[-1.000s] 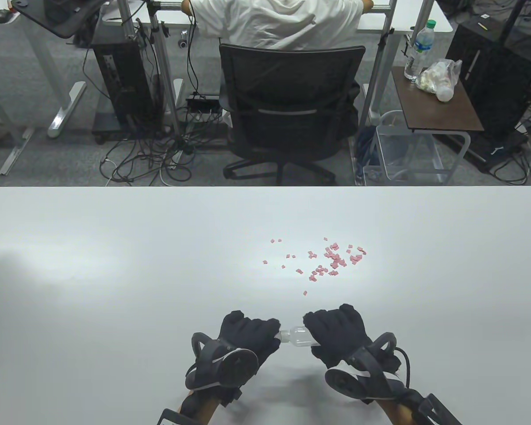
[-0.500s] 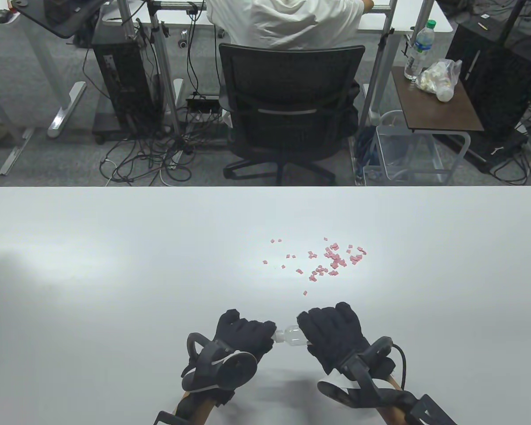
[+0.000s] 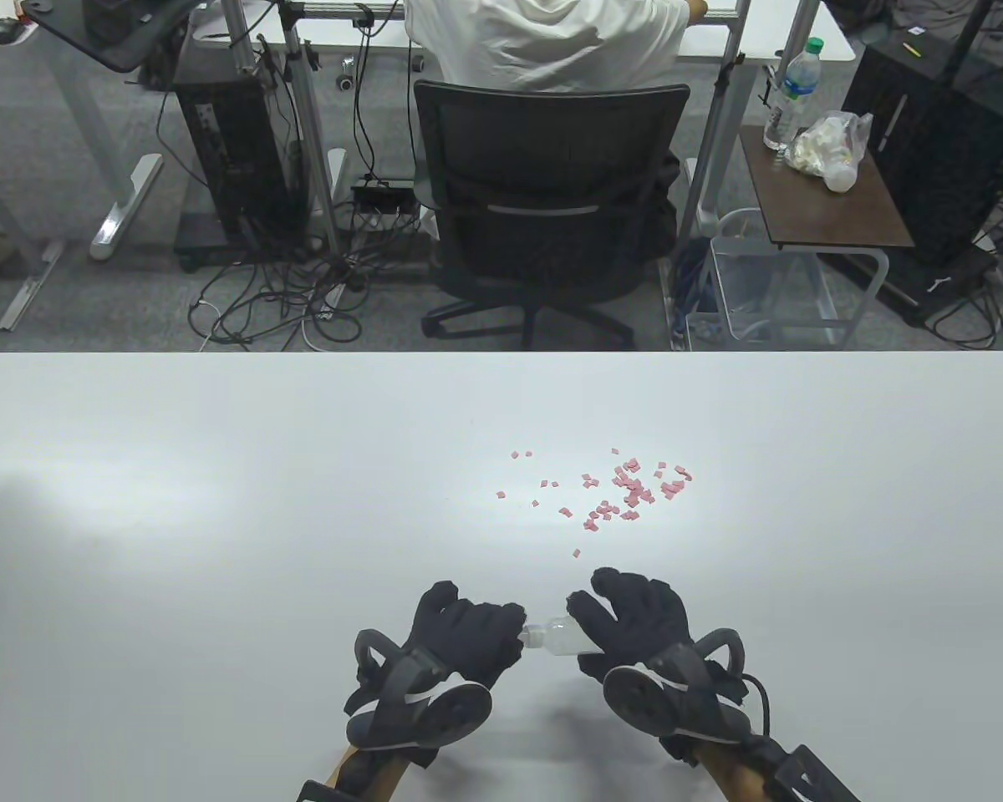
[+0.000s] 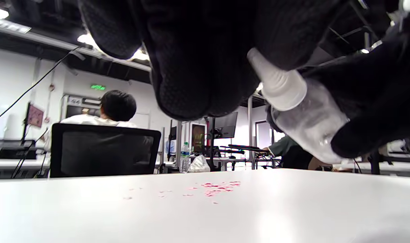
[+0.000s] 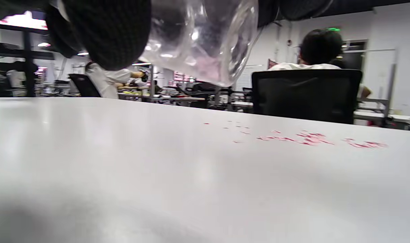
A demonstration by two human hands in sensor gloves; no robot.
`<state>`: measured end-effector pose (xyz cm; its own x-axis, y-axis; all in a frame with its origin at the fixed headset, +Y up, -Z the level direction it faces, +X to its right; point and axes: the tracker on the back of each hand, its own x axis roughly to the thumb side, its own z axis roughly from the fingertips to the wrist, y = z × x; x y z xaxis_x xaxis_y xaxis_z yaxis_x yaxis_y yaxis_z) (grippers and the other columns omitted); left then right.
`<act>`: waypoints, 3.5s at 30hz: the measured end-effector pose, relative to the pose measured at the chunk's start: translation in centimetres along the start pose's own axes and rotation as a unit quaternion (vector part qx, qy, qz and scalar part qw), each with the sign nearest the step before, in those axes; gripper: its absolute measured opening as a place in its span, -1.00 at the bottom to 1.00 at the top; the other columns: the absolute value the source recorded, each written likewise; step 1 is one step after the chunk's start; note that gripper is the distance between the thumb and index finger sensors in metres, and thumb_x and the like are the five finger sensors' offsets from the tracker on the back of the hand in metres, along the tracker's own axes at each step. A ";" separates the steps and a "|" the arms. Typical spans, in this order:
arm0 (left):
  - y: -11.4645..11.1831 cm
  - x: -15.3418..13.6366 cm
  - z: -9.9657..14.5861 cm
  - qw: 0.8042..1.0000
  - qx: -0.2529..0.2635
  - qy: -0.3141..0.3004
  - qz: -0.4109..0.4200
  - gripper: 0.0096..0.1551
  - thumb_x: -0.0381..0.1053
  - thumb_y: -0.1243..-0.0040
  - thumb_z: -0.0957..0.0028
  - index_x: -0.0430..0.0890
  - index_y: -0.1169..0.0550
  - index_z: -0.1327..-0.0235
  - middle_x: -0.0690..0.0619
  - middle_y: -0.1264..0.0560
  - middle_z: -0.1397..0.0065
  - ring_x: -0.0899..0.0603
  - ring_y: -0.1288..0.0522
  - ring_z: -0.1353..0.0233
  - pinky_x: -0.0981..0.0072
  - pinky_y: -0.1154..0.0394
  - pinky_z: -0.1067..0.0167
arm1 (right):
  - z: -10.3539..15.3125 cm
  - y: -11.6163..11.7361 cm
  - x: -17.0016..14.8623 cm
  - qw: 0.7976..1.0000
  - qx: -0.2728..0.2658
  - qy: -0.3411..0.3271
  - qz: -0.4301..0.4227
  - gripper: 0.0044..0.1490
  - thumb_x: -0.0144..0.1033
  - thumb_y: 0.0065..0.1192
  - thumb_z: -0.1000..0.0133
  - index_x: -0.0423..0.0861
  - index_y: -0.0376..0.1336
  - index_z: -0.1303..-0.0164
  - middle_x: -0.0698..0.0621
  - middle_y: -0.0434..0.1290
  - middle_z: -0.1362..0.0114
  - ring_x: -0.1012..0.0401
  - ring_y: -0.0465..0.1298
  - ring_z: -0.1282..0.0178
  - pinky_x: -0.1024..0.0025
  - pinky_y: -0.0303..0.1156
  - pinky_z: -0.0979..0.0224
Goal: Squeeze empty conical bottle to blow paper scraps with air puff
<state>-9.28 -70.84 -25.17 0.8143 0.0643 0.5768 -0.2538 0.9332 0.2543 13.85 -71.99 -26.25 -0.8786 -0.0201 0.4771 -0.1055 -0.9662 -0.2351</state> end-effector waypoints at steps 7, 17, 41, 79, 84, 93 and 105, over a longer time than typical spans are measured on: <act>-0.1 -4.1 0.9 0.988 0.004 0.129 0.078 -0.18 0.24 -0.17 -0.19 -0.22 -0.44 -0.59 -0.24 -0.54 -0.45 -0.28 -0.61 -0.35 -0.38 -0.22 -0.47 | 0.0 -0.5 -6.6 0.981 0.002 0.147 -0.123 -0.12 0.01 0.48 0.08 0.14 0.26 -0.51 -0.10 0.29 -0.49 -0.10 0.34 -0.37 -0.41 0.12 -0.50; -0.4 -5.7 1.4 0.983 -0.011 0.168 0.067 -0.18 0.24 -0.17 -0.20 -0.20 -0.43 -0.61 -0.24 -0.52 -0.48 -0.28 -0.59 -0.38 -0.41 -0.17 -0.49 | 0.0 -3.5 -18.6 0.847 -0.159 0.373 -0.343 -0.12 -0.05 0.53 0.04 -0.01 0.26 -0.50 -0.08 0.38 -0.48 0.00 0.50 -0.19 -0.30 0.29 -0.46; -1.7 -6.4 1.0 0.982 -0.073 0.170 0.032 -0.17 0.24 -0.17 -0.20 -0.18 -0.40 -0.64 -0.23 -0.50 -0.51 -0.29 -0.58 -0.40 -0.44 -0.13 -0.50 | -1.1 4.0 -26.0 0.755 -0.071 0.587 -0.283 -0.12 -0.14 0.63 0.08 0.06 0.28 -0.48 -0.05 0.45 -0.52 -0.01 0.60 -0.23 -0.11 0.39 -0.51; 1.9 -6.4 0.1 0.966 -0.039 0.245 0.068 -0.12 0.26 -0.15 -0.22 -0.14 -0.30 -0.73 -0.27 -0.36 -0.65 -0.35 -0.46 -0.55 -0.49 -0.06 -0.51 | 5.6 -2.8 -19.0 0.852 -0.104 0.481 -0.176 -0.57 -0.16 0.48 -0.05 -0.06 0.51 -0.06 -0.11 0.63 -0.13 0.09 0.67 0.04 -0.07 0.48 -0.32; 5.4 -5.2 -1.1 0.962 0.101 0.253 0.016 0.02 0.31 -0.10 -0.23 -0.17 -0.10 -0.80 -0.32 -0.02 -0.80 -0.47 -0.12 -0.73 -0.48 -0.04 -0.51 | 4.2 -6.7 -12.1 0.903 -0.179 0.347 -0.176 -0.57 -0.11 0.44 -0.07 -0.06 0.53 -0.04 -0.11 0.65 -0.12 0.07 0.67 0.04 -0.09 0.48 -0.31; 3.7 -4.4 0.6 0.962 0.047 0.255 -0.091 0.10 0.53 0.29 -0.23 0.05 0.41 -0.70 -0.21 0.55 -0.70 -0.49 0.54 -0.62 -0.63 0.30 -0.44 | 3.1 -4.9 -6.7 0.952 -0.201 0.230 -0.014 0.07 0.24 0.03 -0.15 0.01 -0.23 -0.75 -0.19 -0.28 -0.79 -0.24 -0.23 -0.71 -0.37 -0.09 -0.56; 1.0 -5.4 0.8 0.962 -0.033 0.254 -0.094 0.13 0.55 0.26 -0.21 0.05 0.38 -0.72 -0.25 0.50 -0.73 -0.49 0.51 -0.64 -0.63 0.31 -0.43 | 2.3 -0.4 -7.5 0.977 -0.056 0.207 -0.004 0.10 0.38 -0.15 -0.12 0.15 -0.40 -0.72 -0.16 -0.45 -0.77 -0.23 -0.40 -0.68 -0.42 -0.23 -0.55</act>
<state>-14.32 -70.50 -27.37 0.9969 0.0410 0.0668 -0.0569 0.9648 0.2569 21.53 -72.00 -27.80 -0.9880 0.1159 0.1019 -0.1438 -0.9312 -0.3351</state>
